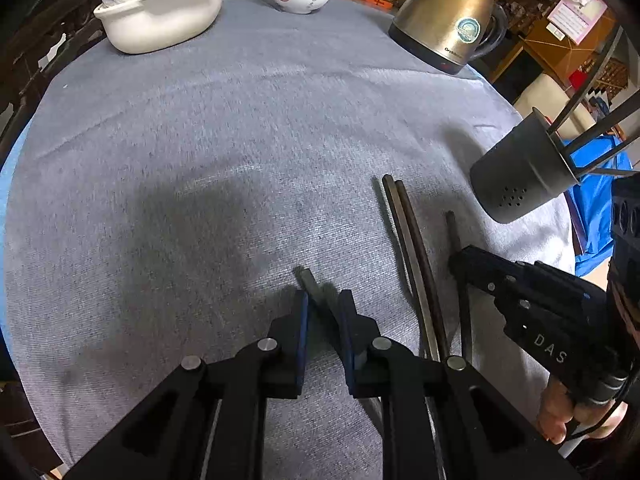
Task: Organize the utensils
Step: 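Close the left gripper on one chopstick while the right gripper closes on another, then lift the left gripper's chopstick over the grey cup while the right gripper carries its own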
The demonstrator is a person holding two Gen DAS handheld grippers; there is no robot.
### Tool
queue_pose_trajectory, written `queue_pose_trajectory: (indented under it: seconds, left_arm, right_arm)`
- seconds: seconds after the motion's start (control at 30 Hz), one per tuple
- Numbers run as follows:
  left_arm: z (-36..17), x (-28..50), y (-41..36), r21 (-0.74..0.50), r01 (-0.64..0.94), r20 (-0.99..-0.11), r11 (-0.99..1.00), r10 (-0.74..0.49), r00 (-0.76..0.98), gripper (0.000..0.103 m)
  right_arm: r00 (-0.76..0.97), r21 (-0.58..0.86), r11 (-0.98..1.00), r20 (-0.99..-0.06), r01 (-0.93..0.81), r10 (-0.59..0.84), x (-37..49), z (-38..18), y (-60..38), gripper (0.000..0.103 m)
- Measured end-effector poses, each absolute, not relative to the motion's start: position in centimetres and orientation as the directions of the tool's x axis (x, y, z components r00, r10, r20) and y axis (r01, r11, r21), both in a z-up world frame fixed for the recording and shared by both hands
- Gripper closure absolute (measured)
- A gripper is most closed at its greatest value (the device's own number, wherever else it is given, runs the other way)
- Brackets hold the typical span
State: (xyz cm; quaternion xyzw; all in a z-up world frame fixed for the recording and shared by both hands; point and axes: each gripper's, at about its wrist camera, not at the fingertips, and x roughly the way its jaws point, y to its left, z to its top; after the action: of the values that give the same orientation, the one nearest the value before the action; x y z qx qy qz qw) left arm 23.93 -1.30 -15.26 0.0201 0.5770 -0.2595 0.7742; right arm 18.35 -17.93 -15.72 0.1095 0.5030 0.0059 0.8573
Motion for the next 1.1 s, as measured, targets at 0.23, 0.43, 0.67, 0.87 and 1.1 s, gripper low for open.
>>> queue_pose_trajectory:
  seconds: [0.23, 0.43, 0.67, 0.87, 1.1]
  left_arm:
    - [-15.2, 24.4, -1.1, -0.280, 0.392, -0.912, 0.876, -0.371, 0.177, 0.078]
    - [-15.3, 24.7, -1.8, -0.265, 0.368, -0.917, 0.891, -0.351, 0.189, 0.081]
    - [-15.2, 24.3, -1.7, -0.257, 0.337, -0.916, 0.906, -0.340, 0.214, 0.094]
    - [-12.3, 22.9, -1.4, -0.260, 0.323, -0.887, 0.910, -0.357, 0.293, 0.096]
    - [-5.9, 20.6, -0.4, -0.268, 0.339, -0.812, 0.902, -0.401, 0.424, 0.096]
  right_arm:
    - [0.460, 0.153, 0.981, -0.884, 0.120, 0.082, 20.4, -16.0, -16.9, 0.086]
    - [0.461, 0.081, 0.994, -0.887, 0.073, 0.038, 21.0, -16.0, -16.1, 0.090]
    - [0.519, 0.129, 0.990, -0.851, 0.055, 0.082, 19.3, -15.0, -16.9, 0.096]
    - [0.628, 0.188, 0.982, -0.765, 0.004, 0.144, 16.8, -11.2, -17.8, 0.096]
    - [0.718, 0.294, 0.955, -0.661, -0.022, 0.220, 13.9, -7.4, -19.9, 0.097]
